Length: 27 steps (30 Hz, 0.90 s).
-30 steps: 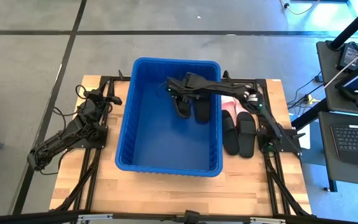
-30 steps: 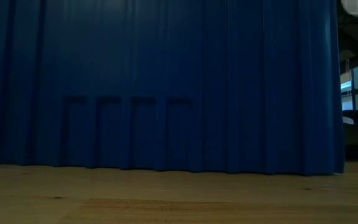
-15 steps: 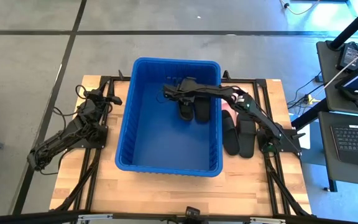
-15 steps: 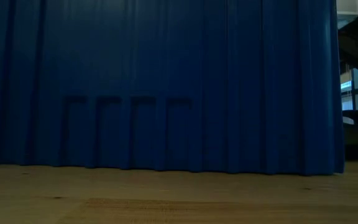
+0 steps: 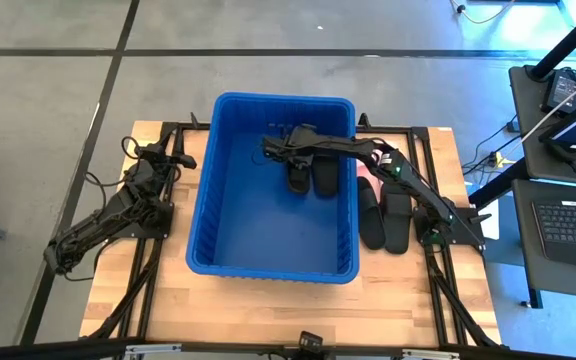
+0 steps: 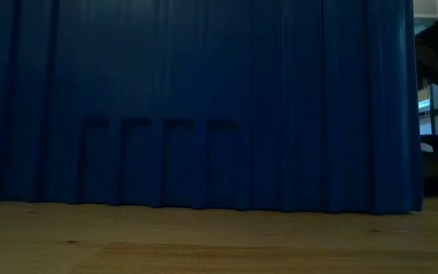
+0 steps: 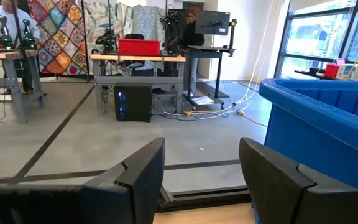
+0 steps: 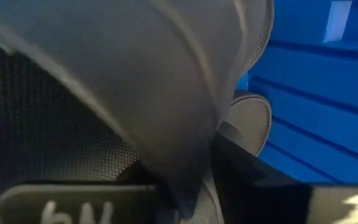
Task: Pick and place slides into bin
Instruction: Put the black slipper into the blue bin
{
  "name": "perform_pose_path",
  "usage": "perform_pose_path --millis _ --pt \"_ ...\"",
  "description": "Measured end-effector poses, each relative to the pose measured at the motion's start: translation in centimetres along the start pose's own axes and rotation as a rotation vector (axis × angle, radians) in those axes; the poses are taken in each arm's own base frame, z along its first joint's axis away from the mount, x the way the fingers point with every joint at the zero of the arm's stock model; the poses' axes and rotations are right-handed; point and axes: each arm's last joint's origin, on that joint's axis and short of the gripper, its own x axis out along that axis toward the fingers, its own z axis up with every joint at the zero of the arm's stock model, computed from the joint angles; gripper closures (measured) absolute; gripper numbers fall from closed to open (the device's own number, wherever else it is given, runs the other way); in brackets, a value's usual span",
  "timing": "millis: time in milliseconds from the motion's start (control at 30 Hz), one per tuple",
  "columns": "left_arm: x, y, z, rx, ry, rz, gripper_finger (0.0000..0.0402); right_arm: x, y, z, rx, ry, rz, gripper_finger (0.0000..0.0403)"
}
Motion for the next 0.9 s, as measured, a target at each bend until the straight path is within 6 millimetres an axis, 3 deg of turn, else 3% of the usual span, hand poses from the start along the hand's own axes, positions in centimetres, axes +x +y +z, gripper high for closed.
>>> perform_pose_path --millis 333,633,900 --pt "0.0 0.0 0.0 0.000 0.000 0.000 0.0200 0.2 0.1 -0.2 -0.016 0.021 0.022 0.0246" --pt "0.0 0.0 0.0 0.000 0.000 0.000 0.0200 0.0 0.2 -0.4 -0.024 0.037 0.064 0.0216" --pt "0.0 0.0 0.0 0.000 0.000 0.000 0.0200 -2.8 -1.0 0.2 0.008 -0.030 0.255 0.0196"
